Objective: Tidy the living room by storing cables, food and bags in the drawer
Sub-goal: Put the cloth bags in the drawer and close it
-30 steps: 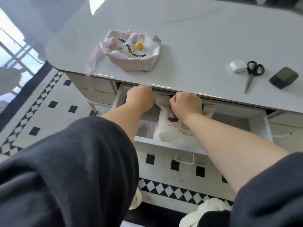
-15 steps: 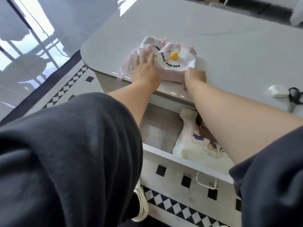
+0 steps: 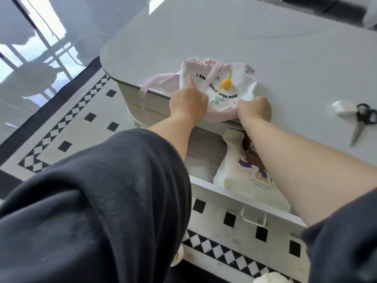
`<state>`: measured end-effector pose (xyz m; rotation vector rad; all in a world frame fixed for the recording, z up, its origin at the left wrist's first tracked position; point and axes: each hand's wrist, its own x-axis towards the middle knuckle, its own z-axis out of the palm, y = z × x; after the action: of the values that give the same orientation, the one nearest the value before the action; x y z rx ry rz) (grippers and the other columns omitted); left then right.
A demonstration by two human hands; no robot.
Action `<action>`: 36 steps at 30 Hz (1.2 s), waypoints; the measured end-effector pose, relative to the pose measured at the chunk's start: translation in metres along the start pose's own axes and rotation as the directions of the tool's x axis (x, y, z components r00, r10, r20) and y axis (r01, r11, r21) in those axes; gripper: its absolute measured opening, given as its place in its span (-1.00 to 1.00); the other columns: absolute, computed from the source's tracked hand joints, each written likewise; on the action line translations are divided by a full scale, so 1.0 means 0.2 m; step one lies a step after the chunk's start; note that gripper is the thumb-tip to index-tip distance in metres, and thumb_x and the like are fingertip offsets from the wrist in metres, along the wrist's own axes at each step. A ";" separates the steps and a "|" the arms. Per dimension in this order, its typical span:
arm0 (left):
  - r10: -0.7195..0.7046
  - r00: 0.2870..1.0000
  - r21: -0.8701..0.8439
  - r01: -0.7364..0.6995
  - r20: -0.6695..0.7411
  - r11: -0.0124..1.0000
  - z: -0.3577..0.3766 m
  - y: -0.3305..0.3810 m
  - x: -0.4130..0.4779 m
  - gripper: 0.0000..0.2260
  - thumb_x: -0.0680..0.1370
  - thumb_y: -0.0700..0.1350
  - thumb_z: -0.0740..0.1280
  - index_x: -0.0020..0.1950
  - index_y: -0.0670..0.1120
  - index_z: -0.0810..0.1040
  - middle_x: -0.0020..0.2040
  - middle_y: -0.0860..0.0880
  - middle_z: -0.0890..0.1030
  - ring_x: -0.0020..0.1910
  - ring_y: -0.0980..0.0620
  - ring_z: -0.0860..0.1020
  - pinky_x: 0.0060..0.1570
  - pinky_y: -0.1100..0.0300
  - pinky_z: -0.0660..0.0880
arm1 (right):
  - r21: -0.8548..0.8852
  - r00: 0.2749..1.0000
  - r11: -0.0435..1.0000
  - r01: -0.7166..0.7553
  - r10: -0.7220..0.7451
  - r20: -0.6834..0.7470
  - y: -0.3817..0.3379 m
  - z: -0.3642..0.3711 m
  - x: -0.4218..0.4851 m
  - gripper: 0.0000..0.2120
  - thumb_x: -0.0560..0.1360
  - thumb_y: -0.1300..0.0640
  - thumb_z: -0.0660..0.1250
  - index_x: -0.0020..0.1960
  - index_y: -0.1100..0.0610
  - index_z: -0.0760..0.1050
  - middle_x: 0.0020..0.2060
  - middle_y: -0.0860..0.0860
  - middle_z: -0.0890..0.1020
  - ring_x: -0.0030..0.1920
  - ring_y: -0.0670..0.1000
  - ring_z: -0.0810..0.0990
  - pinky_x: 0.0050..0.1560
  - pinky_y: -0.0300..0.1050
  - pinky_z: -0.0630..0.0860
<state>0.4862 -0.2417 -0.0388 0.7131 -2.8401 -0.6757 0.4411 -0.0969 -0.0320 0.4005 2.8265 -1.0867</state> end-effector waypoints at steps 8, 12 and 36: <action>0.005 0.982 -0.378 0.069 0.191 0.923 0.11 0.12 -0.24 -0.68 0.58 0.02 0.21 0.31 -0.02 0.33 -0.01 -0.02 0.56 -0.07 -0.07 0.49 -0.16 0.14 0.38 | -0.010 0.994 1.000 -0.023 0.022 -0.110 0.27 -0.15 -0.15 -0.78 0.49 0.05 0.14 -0.04 0.18 0.45 -0.16 0.05 0.51 -0.12 0.13 0.48 -0.19 -0.11 0.31; 0.069 0.938 -0.362 0.063 0.340 0.930 0.15 0.23 -0.35 -0.73 0.58 -0.08 0.16 0.26 -0.09 0.33 -0.07 -0.06 0.47 -0.09 -0.12 0.46 -0.16 0.11 0.36 | 0.061 0.992 0.995 -0.082 0.087 -0.096 0.41 -0.23 -0.17 -0.76 0.44 0.02 0.23 -0.02 0.18 0.45 -0.17 0.04 0.52 -0.12 0.12 0.49 -0.17 -0.10 0.37; -0.199 0.698 0.512 -0.272 0.688 0.815 0.23 -0.09 -0.33 -0.59 0.63 -0.12 0.09 0.47 -0.16 0.25 0.37 -0.13 0.41 0.30 -0.16 0.41 0.29 -0.03 0.37 | -0.130 0.885 0.986 -0.104 0.151 0.440 0.49 0.06 -0.36 -0.70 0.54 0.01 0.12 -0.05 0.25 0.45 -0.33 0.15 0.54 -0.48 0.10 0.52 -0.50 -0.21 0.37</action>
<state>0.5409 -0.2072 -0.0890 0.5052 -3.8752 0.0014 0.5363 -0.0510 -0.0921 0.2773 2.3954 -0.8677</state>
